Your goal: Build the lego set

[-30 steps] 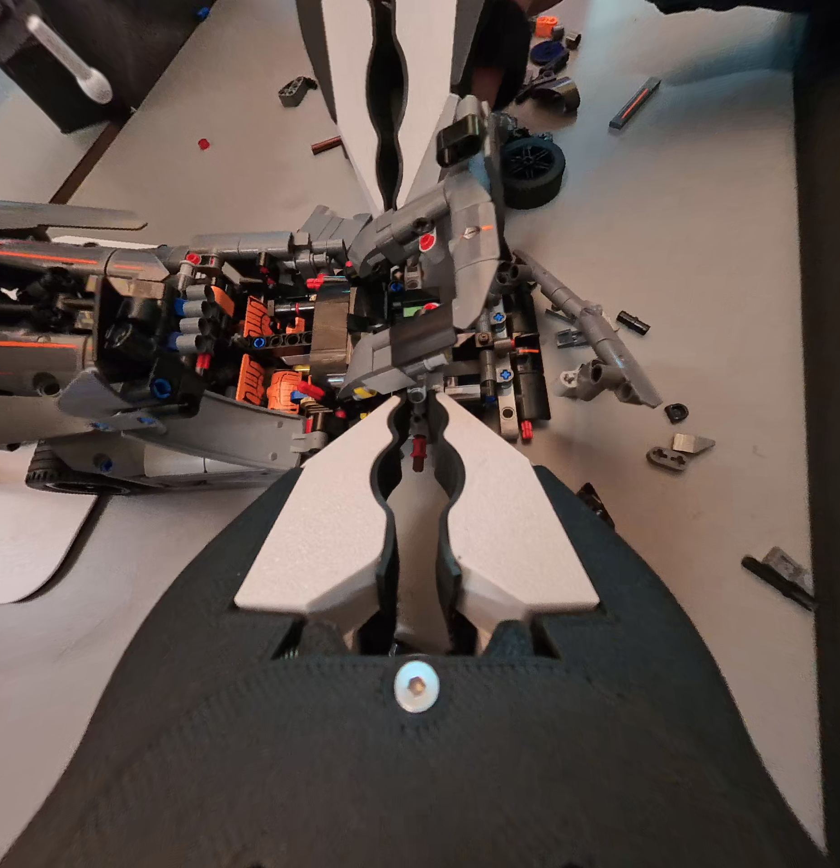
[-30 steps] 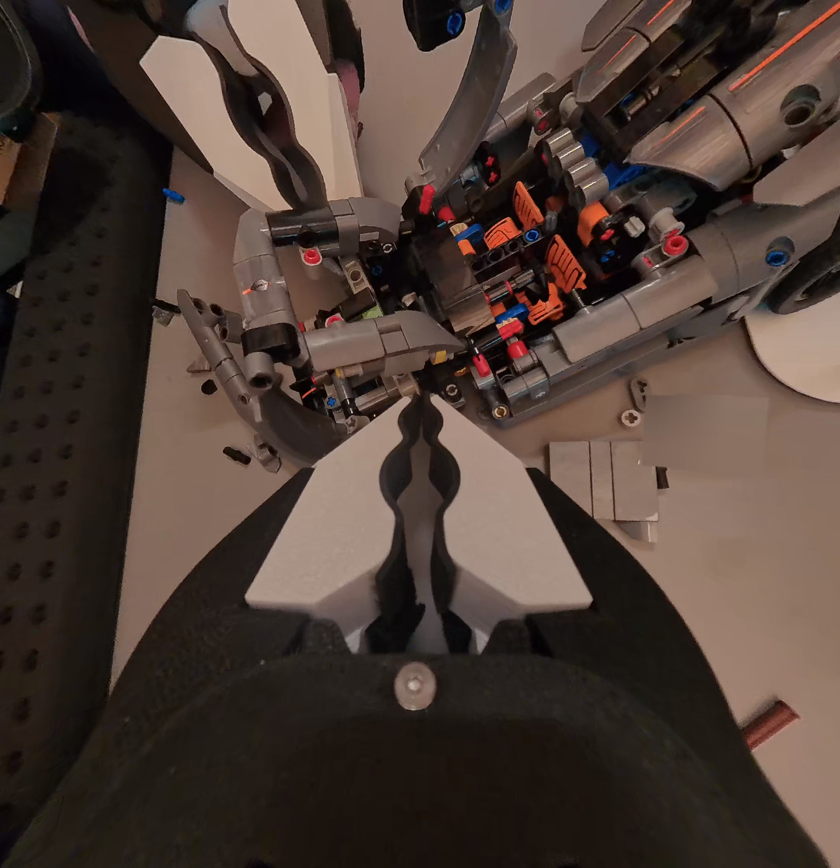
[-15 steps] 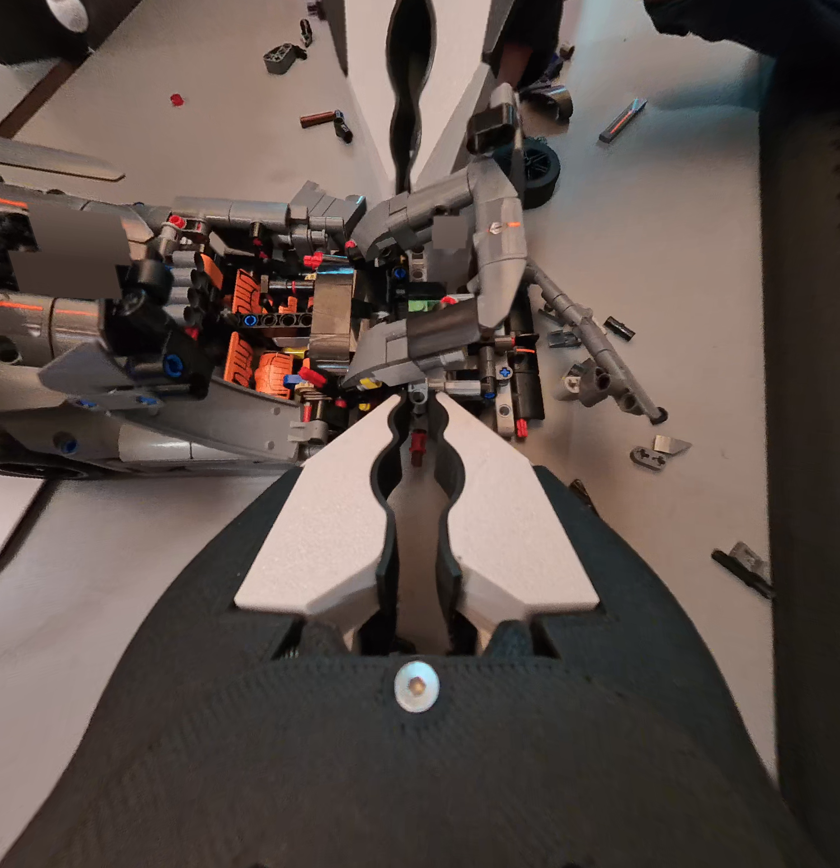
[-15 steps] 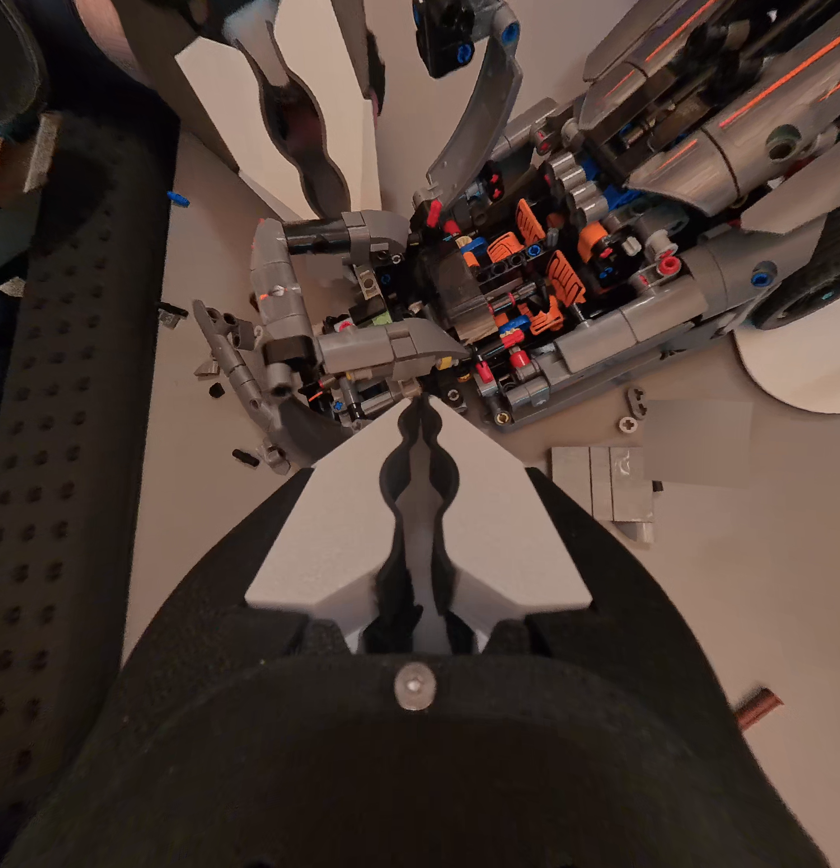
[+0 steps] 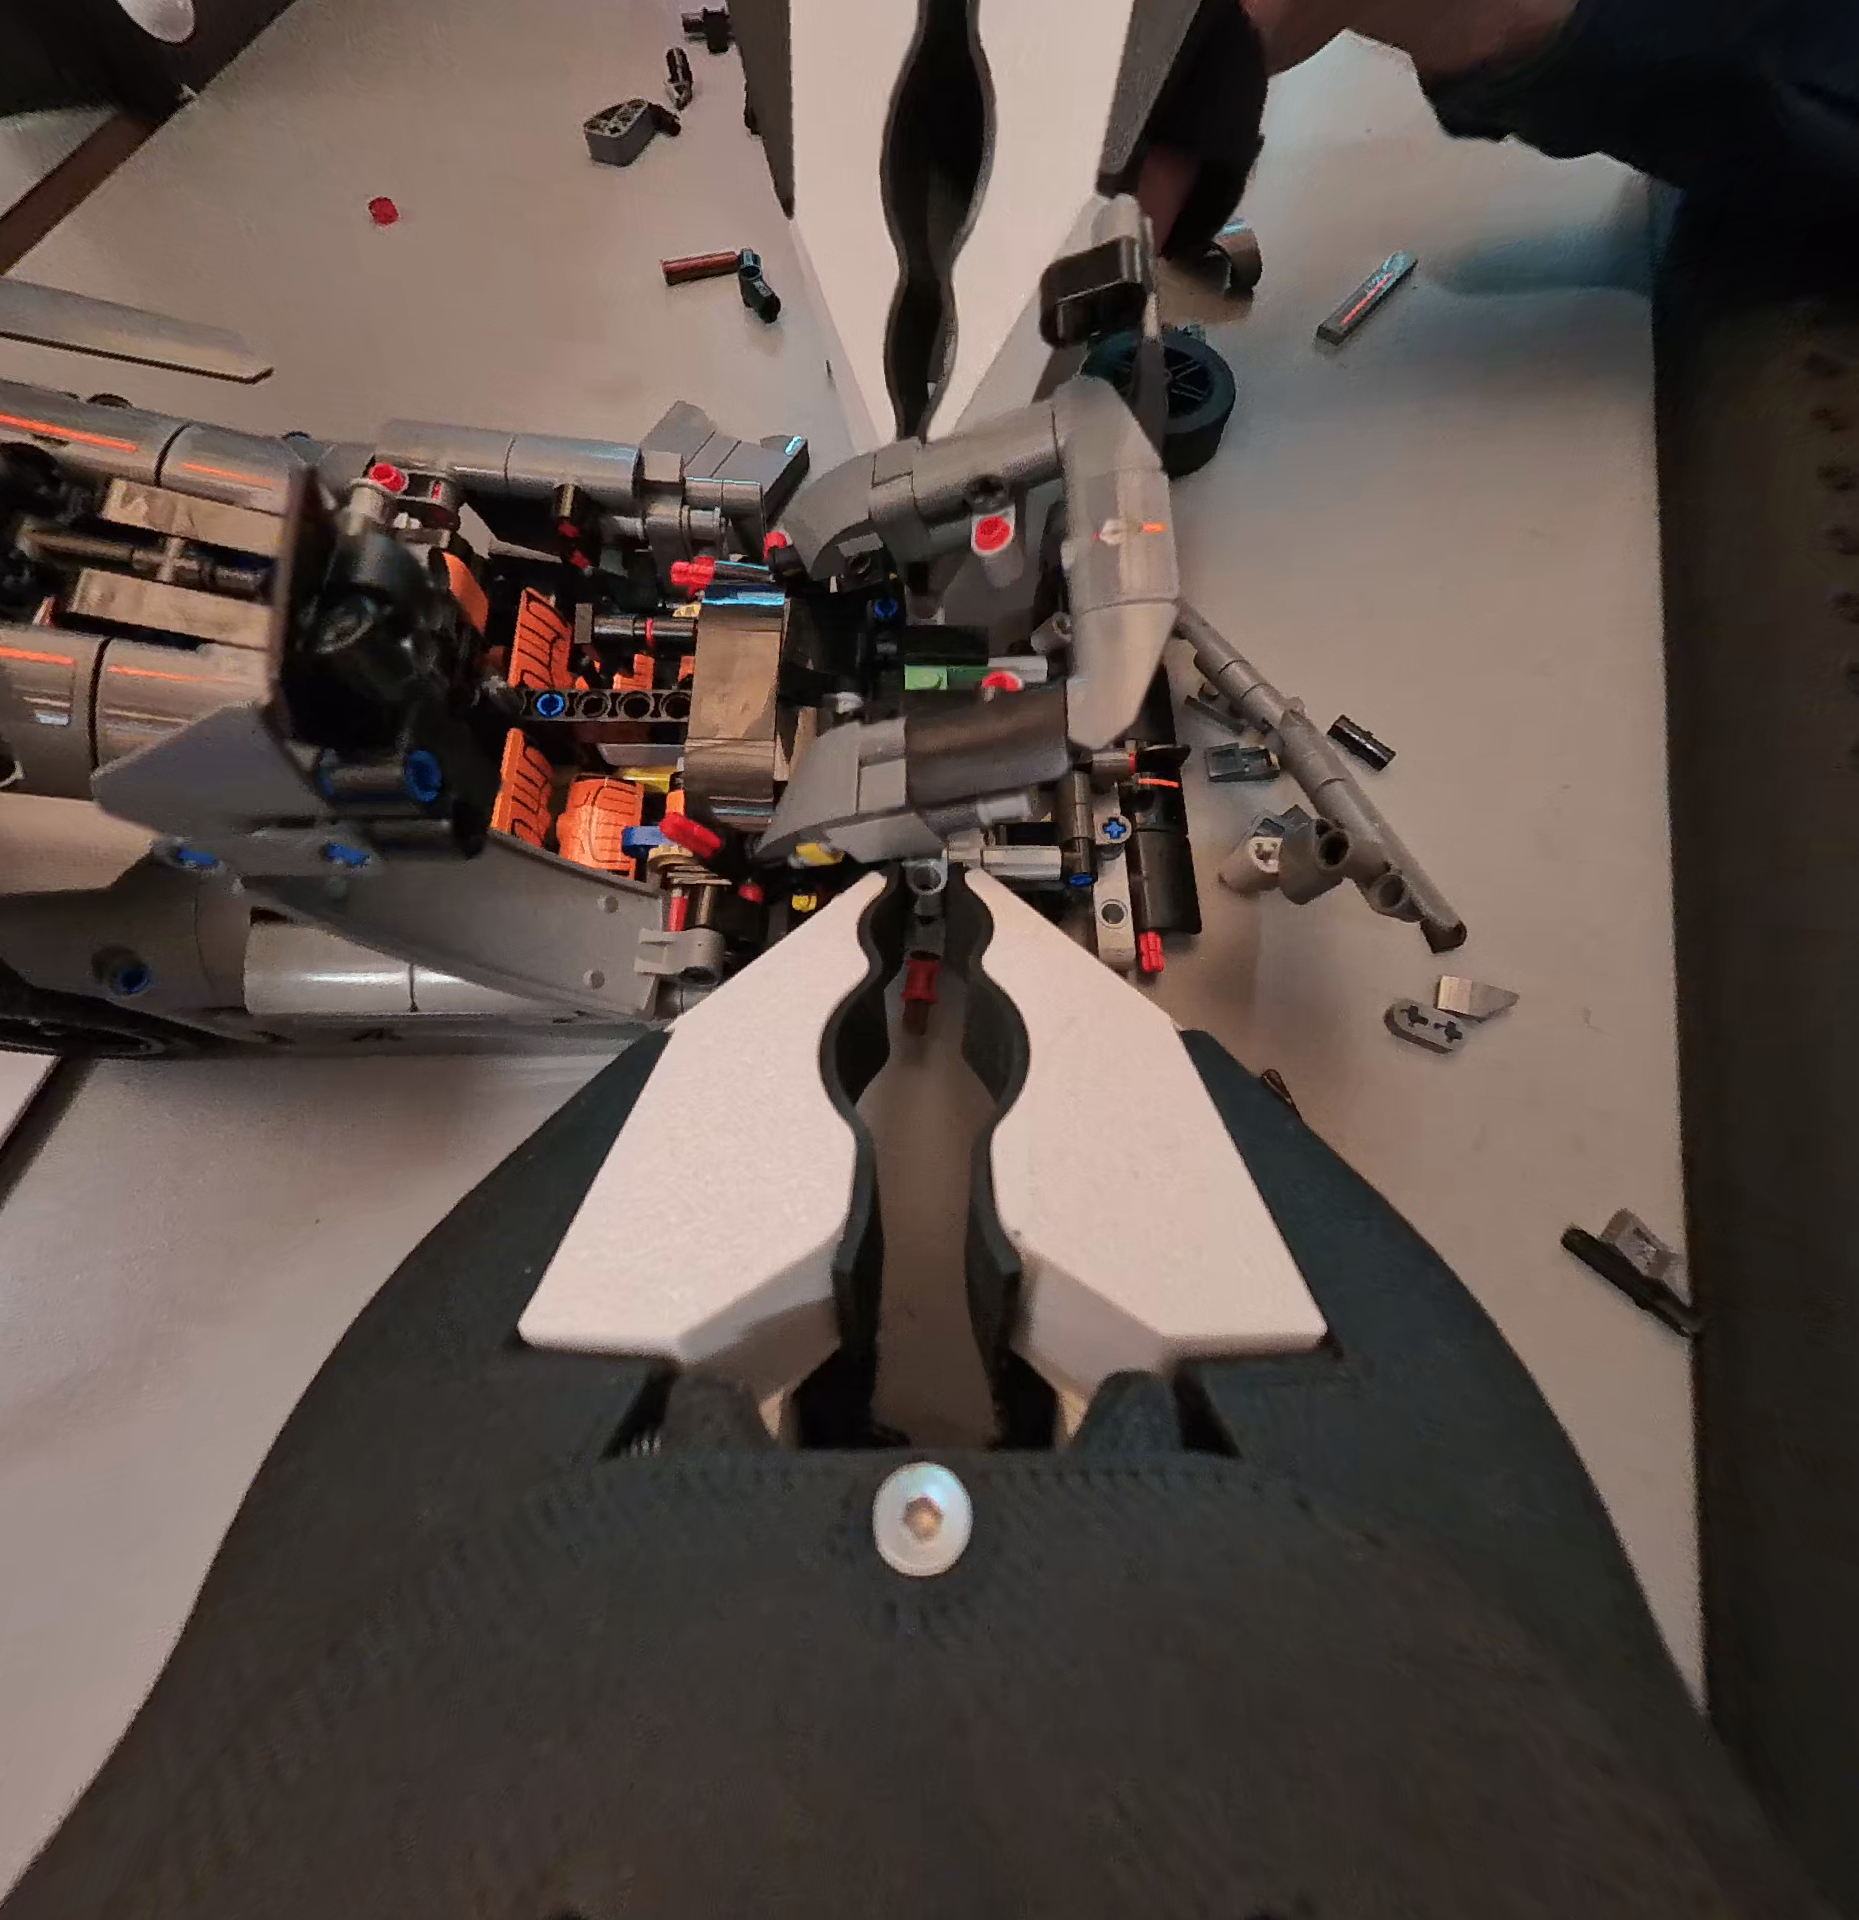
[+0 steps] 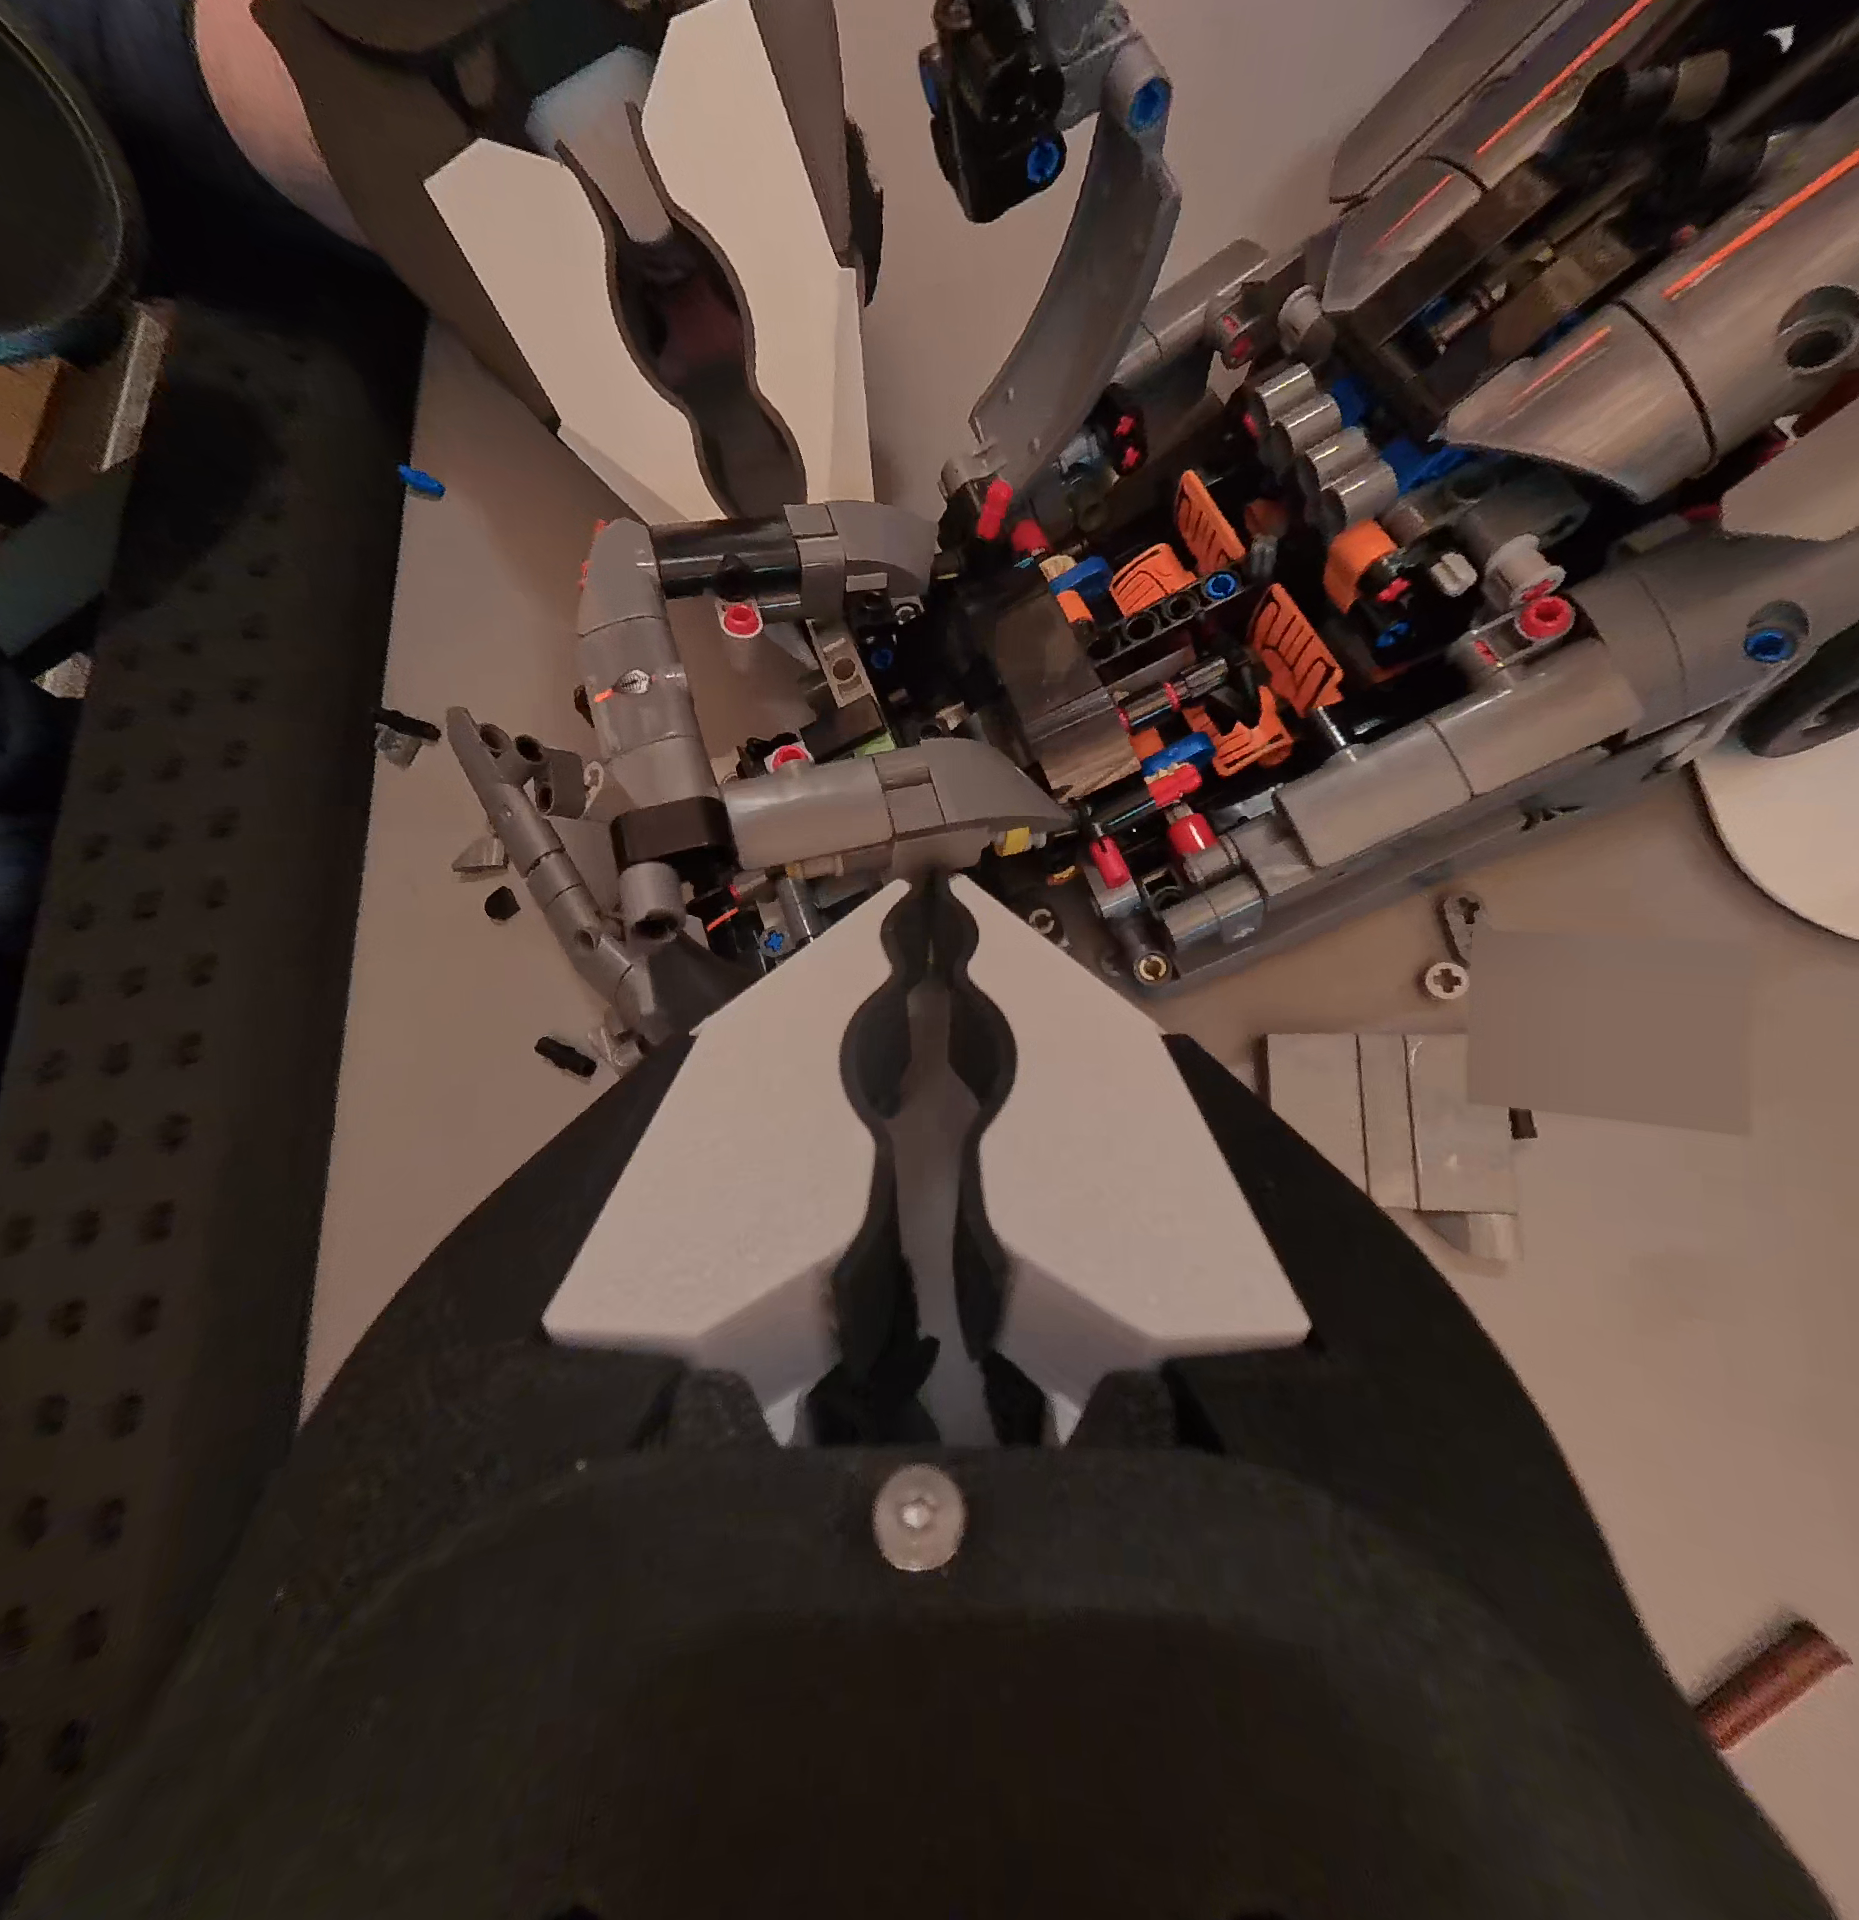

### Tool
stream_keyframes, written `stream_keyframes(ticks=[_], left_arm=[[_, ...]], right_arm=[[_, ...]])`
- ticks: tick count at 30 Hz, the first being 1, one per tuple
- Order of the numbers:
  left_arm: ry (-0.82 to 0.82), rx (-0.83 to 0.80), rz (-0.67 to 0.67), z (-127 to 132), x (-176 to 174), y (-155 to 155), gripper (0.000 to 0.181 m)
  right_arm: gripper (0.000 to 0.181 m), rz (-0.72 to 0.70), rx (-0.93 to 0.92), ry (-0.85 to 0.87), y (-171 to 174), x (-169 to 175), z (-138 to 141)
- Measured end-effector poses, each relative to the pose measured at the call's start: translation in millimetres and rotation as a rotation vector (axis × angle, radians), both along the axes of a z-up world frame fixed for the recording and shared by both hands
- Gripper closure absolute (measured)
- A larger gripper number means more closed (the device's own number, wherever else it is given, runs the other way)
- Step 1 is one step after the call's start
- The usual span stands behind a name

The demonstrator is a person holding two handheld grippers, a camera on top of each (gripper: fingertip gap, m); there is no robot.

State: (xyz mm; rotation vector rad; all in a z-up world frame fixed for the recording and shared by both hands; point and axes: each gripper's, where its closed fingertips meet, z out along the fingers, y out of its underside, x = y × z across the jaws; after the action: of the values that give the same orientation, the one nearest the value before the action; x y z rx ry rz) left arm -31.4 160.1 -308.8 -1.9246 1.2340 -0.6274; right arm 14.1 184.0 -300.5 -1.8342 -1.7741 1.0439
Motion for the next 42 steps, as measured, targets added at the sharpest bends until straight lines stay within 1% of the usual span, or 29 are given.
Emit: stream_keyframes(ticks=[6, 10, 14, 17, 23, 28, 34, 38, 42], left_arm=[[-0.017, -0.018, 0.007, -1, -1, 1, 0.176], [-0.035, -0.030, 0.008, 0, 0, 1, 0.176], [-0.048, -0.019, -0.025, 7, -3, -1, 0.176], [-0.027, 0.023, -0.041, 8, -4, -1, 0.175], [-0.010, 0.068, -0.080, 13, -6, -5, 0.173], [0.050, 0.130, -0.061, 11, -8, -1, 0.177], [0.037, 0.057, -0.039, 3, -9, 0, 0.177], [0.023, 0.041, -0.033, 2, -8, 0, 0.177], [0.034, 0.063, -0.036, 1, -6, -1, 0.176]], right_arm=[[0.181, -0.032, -0.024, -0.039, 0, 0, -2], [0.181, -0.040, -0.034, -0.025, -1, 0, -2], [0.181, -0.038, -0.023, -0.019, -1, -2, -1], [0.181, -0.037, -0.045, -0.002, -1, -2, -1], [0.181, -0.034, -0.029, -0.002, -1, -3, -1], [0.181, -0.028, -0.023, -0.002, -1, -2, -2], [0.181, -0.023, -0.033, 0.009, -2, -2, 0], [0.181, -0.021, -0.025, 0.008, -1, -1, 0], [0.181, -0.020, -0.030, 0.014, -1, -2, 0]])
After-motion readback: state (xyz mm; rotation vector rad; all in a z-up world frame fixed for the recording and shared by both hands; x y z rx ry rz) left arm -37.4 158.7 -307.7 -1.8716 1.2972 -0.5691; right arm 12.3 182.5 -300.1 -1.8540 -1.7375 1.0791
